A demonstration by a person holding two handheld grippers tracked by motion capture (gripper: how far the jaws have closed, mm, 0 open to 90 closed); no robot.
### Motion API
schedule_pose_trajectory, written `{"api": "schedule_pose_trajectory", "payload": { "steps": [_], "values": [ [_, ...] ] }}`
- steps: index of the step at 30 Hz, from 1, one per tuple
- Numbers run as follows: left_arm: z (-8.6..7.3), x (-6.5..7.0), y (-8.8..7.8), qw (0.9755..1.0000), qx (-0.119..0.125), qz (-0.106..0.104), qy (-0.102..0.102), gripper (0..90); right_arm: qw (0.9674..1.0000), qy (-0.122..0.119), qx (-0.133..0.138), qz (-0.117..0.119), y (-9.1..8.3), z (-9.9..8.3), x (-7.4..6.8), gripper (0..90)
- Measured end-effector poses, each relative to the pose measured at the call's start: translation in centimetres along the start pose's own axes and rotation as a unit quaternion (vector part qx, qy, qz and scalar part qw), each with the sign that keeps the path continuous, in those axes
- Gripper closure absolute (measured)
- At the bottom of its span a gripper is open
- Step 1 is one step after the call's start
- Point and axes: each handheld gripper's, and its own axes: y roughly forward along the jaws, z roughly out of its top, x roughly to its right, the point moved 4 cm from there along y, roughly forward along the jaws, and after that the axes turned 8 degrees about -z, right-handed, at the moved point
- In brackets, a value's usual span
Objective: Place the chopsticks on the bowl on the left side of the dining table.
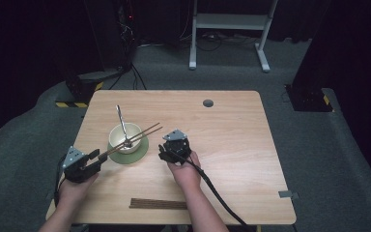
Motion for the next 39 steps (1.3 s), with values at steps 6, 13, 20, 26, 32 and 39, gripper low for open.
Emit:
{"api": "schedule_pose_trajectory", "payload": {
  "steps": [6,13,20,26,32,39],
  "values": [
    [0.0,-0.7,-0.2,0.9998,0.005,0.019,-0.005,56.8,0.9999,-0.011,0.0,-0.009,1.7,1.4,-0.4,36.4],
    [0.0,-2.0,-0.6,0.9987,0.015,0.042,-0.027,56.3,0.9998,-0.014,0.003,-0.014,3.1,1.8,-0.4,41.9],
    [0.0,-2.8,-0.5,0.9968,0.022,0.059,-0.05,58.2,0.9999,-0.007,0.011,-0.011,3.9,1.9,-0.2,42.5],
    [0.3,-3.1,-0.2,0.9954,0.024,0.076,-0.055,60.1,0.9997,-0.023,0.013,-0.002,4.3,2.5,-0.1,40.9],
    [0.4,-3.9,0.3,0.9938,0.023,0.085,-0.068,63.7,0.9995,-0.03,0.012,0.004,4.8,3.0,-0.4,40.5],
    [0.7,-3.9,1.0,0.9944,0.023,0.079,-0.066,66.9,0.9994,-0.031,0.011,0.012,5.1,3.1,-0.8,44.2]
  ]
}}
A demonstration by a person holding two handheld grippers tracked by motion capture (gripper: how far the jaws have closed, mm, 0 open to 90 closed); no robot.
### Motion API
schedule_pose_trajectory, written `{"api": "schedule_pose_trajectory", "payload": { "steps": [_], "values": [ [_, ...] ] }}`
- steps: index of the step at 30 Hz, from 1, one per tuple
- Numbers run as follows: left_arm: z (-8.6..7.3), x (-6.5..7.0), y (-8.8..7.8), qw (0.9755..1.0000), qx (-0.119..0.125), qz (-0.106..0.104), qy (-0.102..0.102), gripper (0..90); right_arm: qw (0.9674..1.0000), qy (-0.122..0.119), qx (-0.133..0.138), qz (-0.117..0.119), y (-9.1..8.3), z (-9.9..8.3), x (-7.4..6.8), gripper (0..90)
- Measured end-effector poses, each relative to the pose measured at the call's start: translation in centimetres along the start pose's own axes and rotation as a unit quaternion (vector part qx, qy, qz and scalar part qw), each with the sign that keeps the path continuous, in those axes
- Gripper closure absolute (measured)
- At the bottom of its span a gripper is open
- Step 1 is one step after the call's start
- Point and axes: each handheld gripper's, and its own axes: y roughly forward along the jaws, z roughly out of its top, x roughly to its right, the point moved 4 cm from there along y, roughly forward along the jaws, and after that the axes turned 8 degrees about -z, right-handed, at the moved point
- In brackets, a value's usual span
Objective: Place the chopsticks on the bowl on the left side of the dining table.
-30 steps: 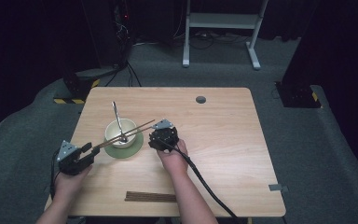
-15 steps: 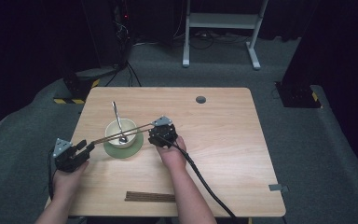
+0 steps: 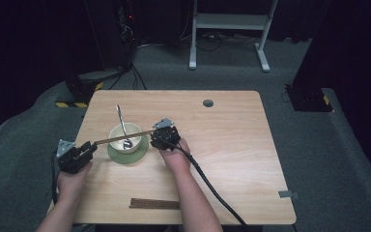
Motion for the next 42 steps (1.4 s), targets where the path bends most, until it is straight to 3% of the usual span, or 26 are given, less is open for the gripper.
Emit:
{"api": "schedule_pose_trajectory", "payload": {
  "steps": [10,21,29,37,42],
  "values": [
    [0.3,0.4,1.1,0.9999,-0.001,-0.01,-0.002,66.3,1.0,-0.002,0.003,-0.001,-0.7,-0.9,-0.1,51.0],
    [0.5,0.1,2.1,0.9997,0.001,-0.013,-0.022,64.4,0.9998,0.012,0.014,-0.006,-1.9,-1.6,-0.2,54.7],
    [0.7,0.0,1.6,0.9997,0.008,0.0,-0.022,58.5,0.9991,0.018,0.019,-0.033,-3.0,-1.7,0.4,61.3],
    [0.1,-0.1,1.5,0.9999,-0.007,0.006,-0.014,66.8,0.9988,0.043,0.005,-0.022,-3.1,-2.2,0.7,73.1],
    [0.1,0.0,1.7,0.9998,-0.009,0.007,-0.013,69.5,0.9988,0.04,0.001,-0.03,-3.0,-2.7,0.5,77.4]
  ]
}}
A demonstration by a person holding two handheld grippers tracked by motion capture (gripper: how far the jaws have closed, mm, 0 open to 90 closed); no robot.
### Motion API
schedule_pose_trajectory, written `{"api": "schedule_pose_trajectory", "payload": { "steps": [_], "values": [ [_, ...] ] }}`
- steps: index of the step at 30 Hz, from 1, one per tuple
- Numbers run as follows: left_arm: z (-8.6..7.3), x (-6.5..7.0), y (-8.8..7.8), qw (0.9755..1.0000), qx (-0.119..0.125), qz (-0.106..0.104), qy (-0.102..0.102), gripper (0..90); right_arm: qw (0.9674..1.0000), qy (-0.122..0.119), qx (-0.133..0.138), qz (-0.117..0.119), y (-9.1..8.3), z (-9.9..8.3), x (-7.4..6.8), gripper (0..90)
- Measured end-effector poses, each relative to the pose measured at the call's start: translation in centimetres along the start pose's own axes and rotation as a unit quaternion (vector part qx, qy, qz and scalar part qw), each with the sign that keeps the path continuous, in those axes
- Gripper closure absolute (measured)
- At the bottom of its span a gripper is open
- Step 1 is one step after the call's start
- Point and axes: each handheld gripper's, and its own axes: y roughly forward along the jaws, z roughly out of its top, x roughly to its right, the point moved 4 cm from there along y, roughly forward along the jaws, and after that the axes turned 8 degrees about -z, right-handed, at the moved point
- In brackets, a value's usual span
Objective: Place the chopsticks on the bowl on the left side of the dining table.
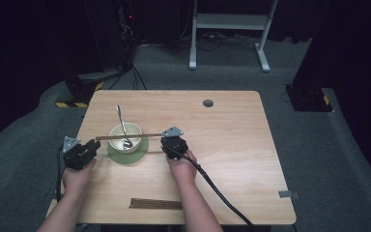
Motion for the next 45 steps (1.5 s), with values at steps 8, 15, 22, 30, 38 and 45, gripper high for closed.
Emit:
{"api": "schedule_pose_trajectory", "payload": {
  "steps": [8,15,22,30,38,45],
  "values": [
    [0.09,-0.25,0.05,0.9999,0.004,0.003,-0.01,71.8,1.0,0.001,0.009,-0.004,-0.04,-0.1,-0.07,81.6],
    [0.15,-0.46,0.16,0.9998,0.007,0.005,-0.018,72.6,0.9999,-0.003,0.012,-0.004,0.08,-0.24,-0.32,84.3],
    [0.23,-0.47,0.25,0.9997,0.01,0.006,-0.021,74.6,0.9999,-0.001,0.014,-0.009,-0.01,-0.22,-0.1,84.8],
    [0.25,-0.46,0.29,0.9997,0.011,0.007,-0.021,75.7,0.9998,-0.004,0.017,-0.011,-0.03,-0.17,-0.1,86.6],
    [0.24,-0.39,0.34,0.9997,0.01,0.006,-0.019,76.3,0.9998,-0.007,0.015,-0.011,0.09,-0.16,-0.15,88.0],
    [0.26,-0.34,0.4,0.9997,0.012,0.006,-0.018,77.5,0.9997,-0.007,0.016,-0.015,0.09,-0.06,-0.08,86.4]
  ]
}}
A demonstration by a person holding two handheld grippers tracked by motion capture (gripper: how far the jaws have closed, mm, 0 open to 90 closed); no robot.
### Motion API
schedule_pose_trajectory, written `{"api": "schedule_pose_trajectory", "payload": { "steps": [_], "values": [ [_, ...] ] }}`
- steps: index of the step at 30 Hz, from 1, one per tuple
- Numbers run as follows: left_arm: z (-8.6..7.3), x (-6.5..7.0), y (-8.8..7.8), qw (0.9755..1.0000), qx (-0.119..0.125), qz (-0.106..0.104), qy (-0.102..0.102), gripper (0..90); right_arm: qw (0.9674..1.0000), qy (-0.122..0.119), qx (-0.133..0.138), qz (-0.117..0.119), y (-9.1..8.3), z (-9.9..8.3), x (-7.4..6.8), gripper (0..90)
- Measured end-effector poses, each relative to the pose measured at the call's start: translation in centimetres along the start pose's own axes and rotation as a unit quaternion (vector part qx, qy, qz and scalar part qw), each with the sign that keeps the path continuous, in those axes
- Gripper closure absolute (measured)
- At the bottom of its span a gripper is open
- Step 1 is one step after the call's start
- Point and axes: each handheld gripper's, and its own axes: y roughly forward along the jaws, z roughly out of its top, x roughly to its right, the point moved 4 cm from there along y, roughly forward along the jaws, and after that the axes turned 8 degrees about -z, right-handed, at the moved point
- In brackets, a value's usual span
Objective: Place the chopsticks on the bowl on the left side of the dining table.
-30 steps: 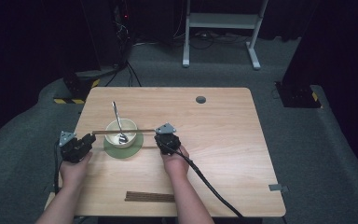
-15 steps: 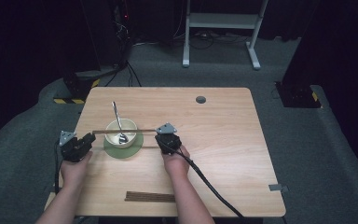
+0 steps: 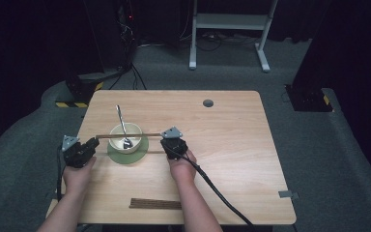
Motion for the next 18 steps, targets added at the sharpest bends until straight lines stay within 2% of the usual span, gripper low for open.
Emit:
{"api": "schedule_pose_trajectory", "payload": {
  "steps": [18],
  "values": [
    [-0.09,0.22,0.41,1.0,-0.003,-0.002,0.0,77.7,1.0,-0.007,-0.002,-0.002,-0.03,-0.21,-0.03,83.1]
  ]
}}
